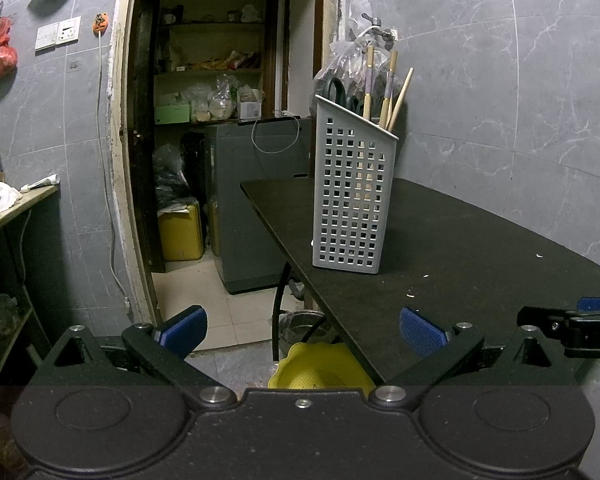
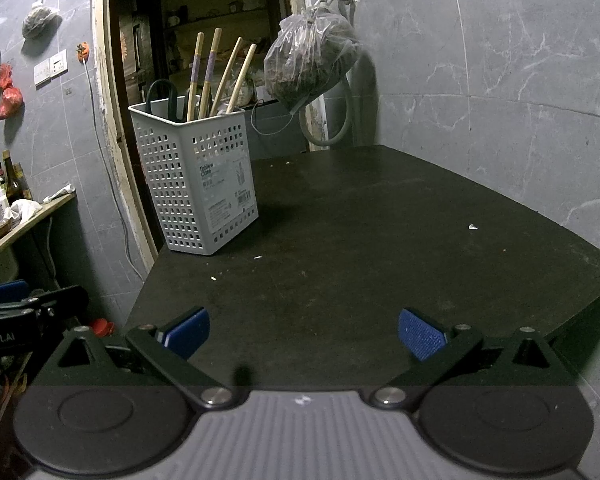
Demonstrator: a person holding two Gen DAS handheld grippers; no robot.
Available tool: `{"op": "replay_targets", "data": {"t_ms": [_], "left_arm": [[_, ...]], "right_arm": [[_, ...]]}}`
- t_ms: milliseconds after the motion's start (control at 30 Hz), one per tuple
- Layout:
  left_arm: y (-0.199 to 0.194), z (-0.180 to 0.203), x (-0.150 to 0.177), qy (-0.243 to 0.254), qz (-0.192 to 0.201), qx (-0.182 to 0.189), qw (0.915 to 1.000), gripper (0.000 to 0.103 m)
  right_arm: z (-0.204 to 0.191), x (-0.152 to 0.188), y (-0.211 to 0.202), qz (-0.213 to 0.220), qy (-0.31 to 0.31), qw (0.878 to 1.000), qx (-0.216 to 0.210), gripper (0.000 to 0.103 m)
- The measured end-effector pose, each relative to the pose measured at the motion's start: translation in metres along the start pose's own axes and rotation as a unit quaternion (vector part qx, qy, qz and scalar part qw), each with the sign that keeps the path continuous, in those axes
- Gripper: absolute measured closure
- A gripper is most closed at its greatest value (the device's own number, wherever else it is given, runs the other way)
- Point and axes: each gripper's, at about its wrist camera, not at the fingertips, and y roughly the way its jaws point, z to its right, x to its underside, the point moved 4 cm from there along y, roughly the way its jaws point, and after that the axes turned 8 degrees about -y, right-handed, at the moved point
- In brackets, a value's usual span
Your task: Organize utensils
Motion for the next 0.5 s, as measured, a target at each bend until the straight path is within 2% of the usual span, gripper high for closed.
{"op": "replay_targets", "data": {"t_ms": [500], "left_arm": [[0.002,0.0009,0.0005,0.005,-0.008,0.003,0.9999,0.001]], "right_arm": [[0.0,0.0007,0.0007,-0.002,0.0,1.0,0.0,0.0]]}}
